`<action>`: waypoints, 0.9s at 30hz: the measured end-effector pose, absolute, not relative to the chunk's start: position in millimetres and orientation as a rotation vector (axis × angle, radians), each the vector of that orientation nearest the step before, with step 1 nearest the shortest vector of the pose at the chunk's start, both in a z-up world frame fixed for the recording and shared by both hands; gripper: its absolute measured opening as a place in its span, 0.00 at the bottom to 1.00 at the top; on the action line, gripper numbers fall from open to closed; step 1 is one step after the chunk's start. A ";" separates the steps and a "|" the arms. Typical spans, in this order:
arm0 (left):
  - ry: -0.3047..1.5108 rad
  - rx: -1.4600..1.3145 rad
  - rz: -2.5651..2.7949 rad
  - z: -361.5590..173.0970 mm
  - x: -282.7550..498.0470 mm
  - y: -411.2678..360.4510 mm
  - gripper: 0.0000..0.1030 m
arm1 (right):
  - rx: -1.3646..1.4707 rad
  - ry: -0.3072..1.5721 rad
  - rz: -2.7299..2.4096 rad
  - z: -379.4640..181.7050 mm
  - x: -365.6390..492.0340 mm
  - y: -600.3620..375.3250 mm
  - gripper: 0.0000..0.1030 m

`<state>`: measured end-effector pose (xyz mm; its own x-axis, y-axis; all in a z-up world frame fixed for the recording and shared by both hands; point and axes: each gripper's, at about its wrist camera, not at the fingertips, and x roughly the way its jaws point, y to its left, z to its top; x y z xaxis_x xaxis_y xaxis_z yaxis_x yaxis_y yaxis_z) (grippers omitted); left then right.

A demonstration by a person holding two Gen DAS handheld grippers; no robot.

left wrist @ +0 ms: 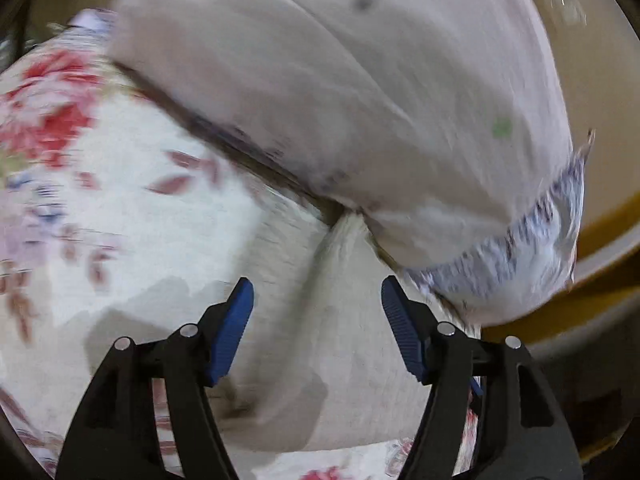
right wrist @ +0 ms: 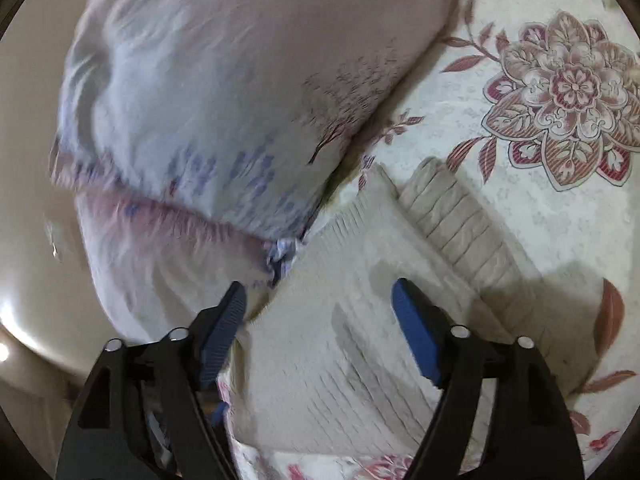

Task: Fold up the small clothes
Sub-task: 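Fold the held hem up toward the collar with both grippers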

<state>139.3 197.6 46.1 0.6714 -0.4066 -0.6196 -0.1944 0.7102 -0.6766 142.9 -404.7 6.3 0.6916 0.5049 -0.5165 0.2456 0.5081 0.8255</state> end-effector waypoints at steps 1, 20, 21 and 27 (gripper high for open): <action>0.850 -0.800 -0.118 41.2 133.3 204.9 0.65 | 0.969 0.833 0.157 10.8 135.8 -402.0 0.84; 0.957 -0.846 -0.308 25.4 168.4 127.2 0.13 | 0.880 0.884 0.190 8.3 107.1 -420.0 0.84; 0.927 -0.848 -0.363 40.8 169.4 109.4 0.13 | 0.873 0.877 0.185 10.6 105.6 -424.6 0.84; 0.872 -0.969 -0.730 79.1 204.6 -46.5 0.15 | 0.865 0.820 0.136 23.9 100.7 -458.8 0.84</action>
<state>204.6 -46.5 79.1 0.4649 -0.8367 -0.2895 0.1373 0.3911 -0.9101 100.7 -458.8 23.9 0.6938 0.4195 -0.5854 0.2088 0.6607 0.7210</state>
